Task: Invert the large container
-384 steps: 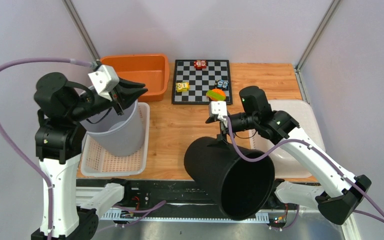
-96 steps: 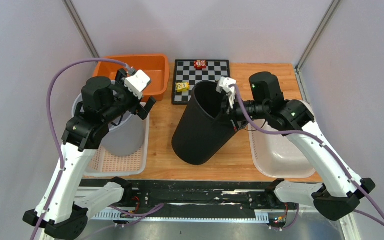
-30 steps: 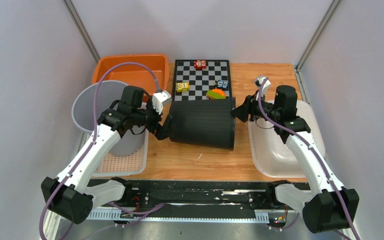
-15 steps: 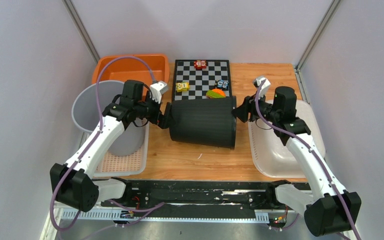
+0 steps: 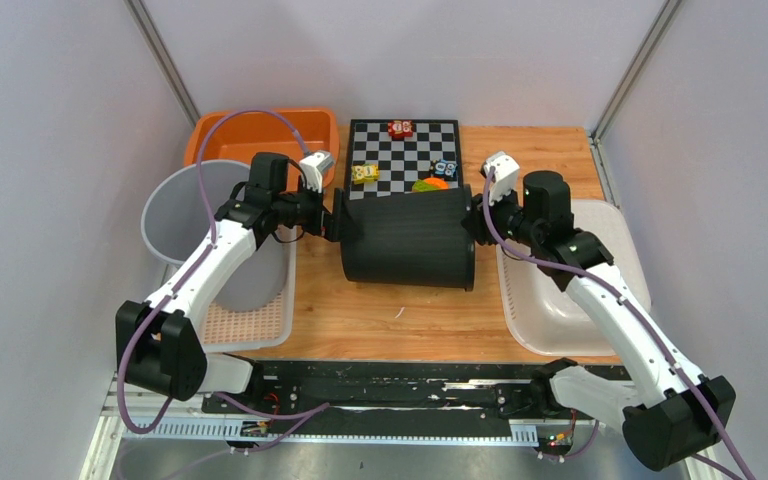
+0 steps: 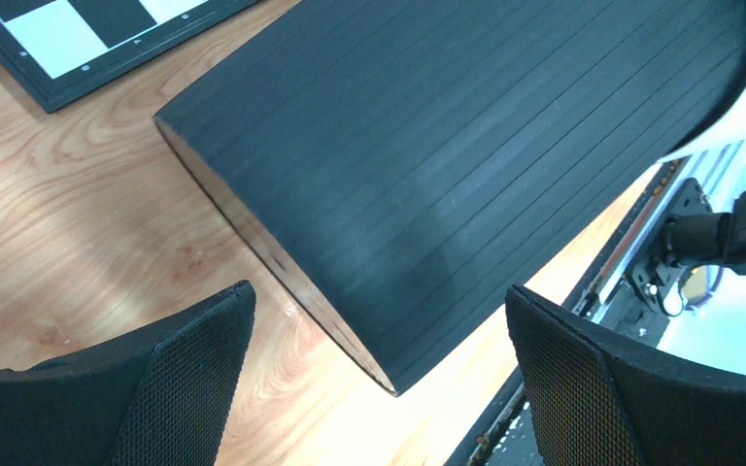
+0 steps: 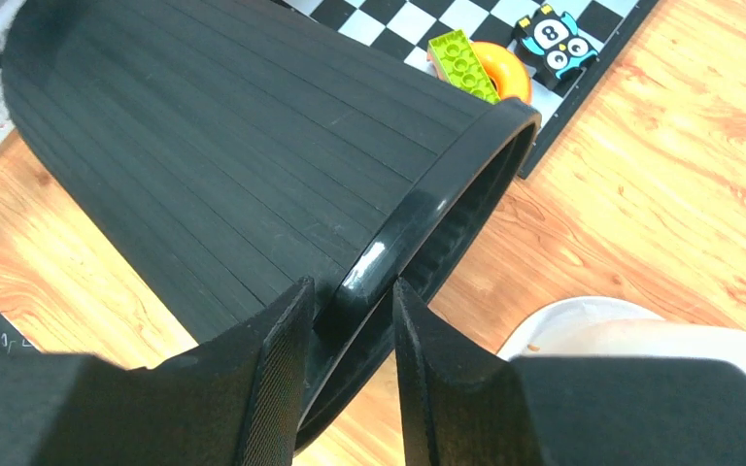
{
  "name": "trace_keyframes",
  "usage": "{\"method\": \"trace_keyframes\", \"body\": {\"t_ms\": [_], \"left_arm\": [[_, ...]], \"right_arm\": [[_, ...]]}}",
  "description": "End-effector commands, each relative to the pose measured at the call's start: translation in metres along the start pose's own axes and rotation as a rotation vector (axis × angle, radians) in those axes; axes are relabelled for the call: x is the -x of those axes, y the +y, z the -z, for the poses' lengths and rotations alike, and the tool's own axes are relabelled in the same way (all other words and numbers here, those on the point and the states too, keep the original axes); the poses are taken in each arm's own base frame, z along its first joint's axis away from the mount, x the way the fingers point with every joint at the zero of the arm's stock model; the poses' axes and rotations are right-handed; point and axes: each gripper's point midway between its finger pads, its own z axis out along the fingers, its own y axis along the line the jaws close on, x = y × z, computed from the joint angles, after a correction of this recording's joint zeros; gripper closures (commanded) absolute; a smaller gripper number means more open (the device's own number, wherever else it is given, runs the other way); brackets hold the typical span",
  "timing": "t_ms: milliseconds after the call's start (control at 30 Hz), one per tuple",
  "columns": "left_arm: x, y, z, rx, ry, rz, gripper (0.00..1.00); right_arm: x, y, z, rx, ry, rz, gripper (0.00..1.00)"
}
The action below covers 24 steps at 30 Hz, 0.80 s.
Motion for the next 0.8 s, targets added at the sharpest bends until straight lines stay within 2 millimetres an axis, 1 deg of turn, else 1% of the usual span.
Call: {"method": "trace_keyframes", "body": {"t_ms": [0,167,267,567,767], "left_arm": [[-0.005,-0.006,-0.004,-0.064,0.004,0.048,0.0],[-0.008,-0.014,-0.004,-0.11,0.01,0.067,0.0],[-0.011,-0.019,-0.004,-0.138,0.019,0.081,0.0],[-0.019,-0.038,0.002,-0.241,0.028,0.106,0.0],[-0.018,-0.052,0.009,-0.303,0.013,0.102,0.0]], "right_arm": [[-0.004,-0.001,0.002,-0.031,0.049,0.02,0.63],[-0.005,0.0,0.001,-0.031,0.065,0.013,0.65],[-0.004,0.002,0.001,-0.028,0.073,0.011,0.67],[0.0,0.005,0.0,-0.017,0.079,0.004,0.8],[0.011,0.015,0.003,0.037,0.059,-0.019,0.87]]}}
